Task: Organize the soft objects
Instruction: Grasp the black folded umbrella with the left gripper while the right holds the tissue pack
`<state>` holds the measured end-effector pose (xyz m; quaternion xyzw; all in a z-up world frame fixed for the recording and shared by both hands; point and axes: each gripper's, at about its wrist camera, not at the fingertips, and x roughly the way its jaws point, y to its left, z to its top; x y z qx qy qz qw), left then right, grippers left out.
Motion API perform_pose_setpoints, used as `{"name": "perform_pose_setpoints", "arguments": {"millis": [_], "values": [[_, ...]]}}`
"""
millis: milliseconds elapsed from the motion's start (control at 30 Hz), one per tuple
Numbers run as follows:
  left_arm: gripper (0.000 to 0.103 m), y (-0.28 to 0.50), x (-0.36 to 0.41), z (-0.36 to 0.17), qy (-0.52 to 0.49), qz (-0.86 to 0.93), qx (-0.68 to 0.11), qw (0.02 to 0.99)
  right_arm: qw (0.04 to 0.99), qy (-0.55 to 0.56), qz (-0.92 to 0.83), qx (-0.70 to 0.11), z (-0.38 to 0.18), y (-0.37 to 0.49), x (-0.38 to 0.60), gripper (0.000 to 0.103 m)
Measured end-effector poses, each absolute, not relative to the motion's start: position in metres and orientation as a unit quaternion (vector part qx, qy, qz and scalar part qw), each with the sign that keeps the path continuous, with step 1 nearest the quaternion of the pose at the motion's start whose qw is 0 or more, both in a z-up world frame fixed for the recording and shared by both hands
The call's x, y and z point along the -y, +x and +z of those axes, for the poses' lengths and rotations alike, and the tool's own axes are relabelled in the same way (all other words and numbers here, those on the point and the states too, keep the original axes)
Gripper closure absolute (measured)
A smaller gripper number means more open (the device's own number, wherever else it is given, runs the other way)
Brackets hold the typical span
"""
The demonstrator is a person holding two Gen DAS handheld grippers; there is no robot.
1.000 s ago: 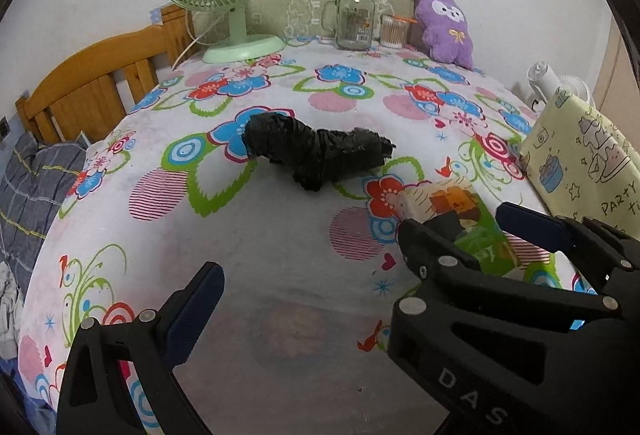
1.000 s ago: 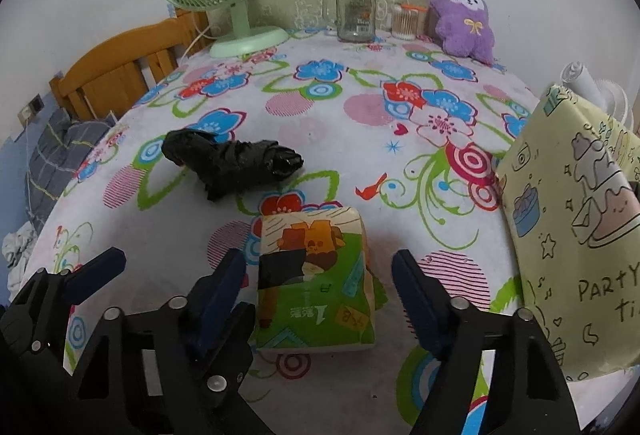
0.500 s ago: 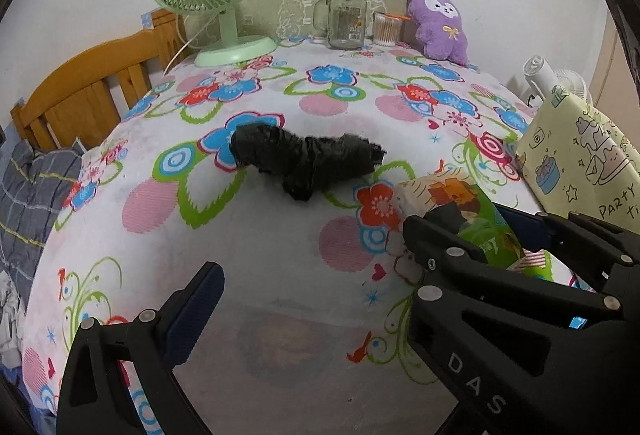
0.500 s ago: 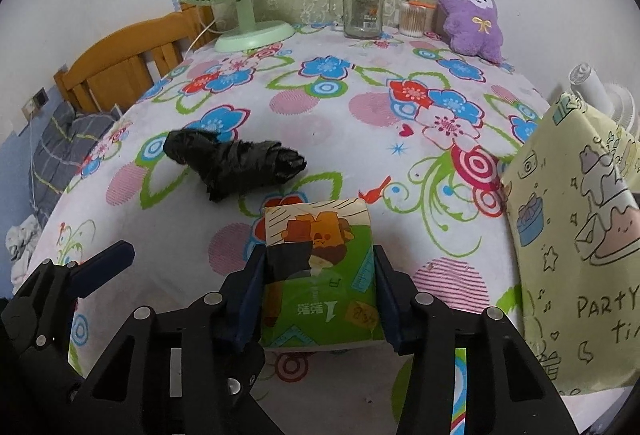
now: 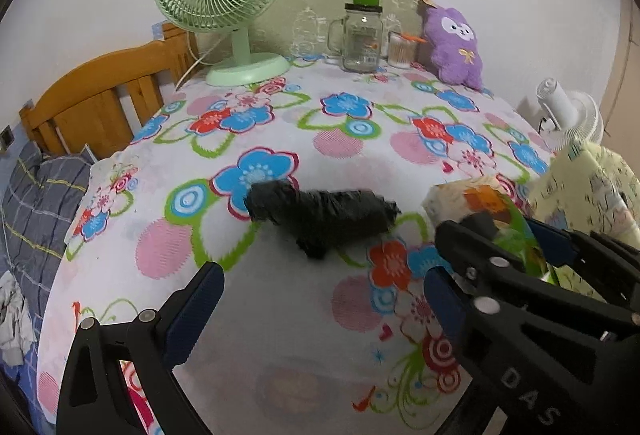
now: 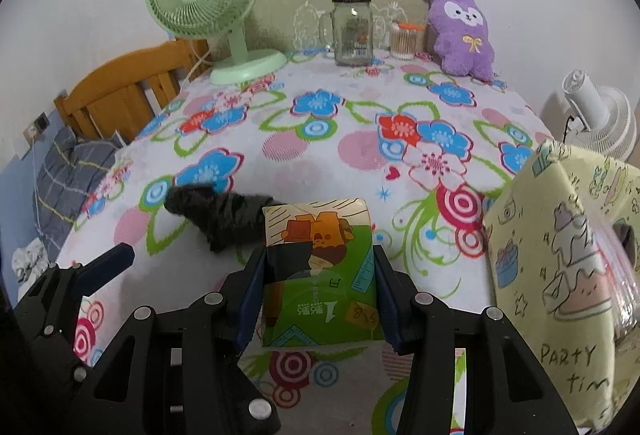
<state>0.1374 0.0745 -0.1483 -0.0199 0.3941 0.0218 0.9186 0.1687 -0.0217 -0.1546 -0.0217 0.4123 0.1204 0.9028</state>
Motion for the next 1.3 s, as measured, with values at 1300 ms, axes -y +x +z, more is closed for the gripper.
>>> {"name": "perform_pose_setpoints", "arguments": {"millis": [1300], "values": [[0.009,0.200,-0.075,-0.169,-0.003,-0.006,-0.410,0.912,0.897,0.030,0.080,-0.434,-0.170,0.223,0.023,0.050]]}}
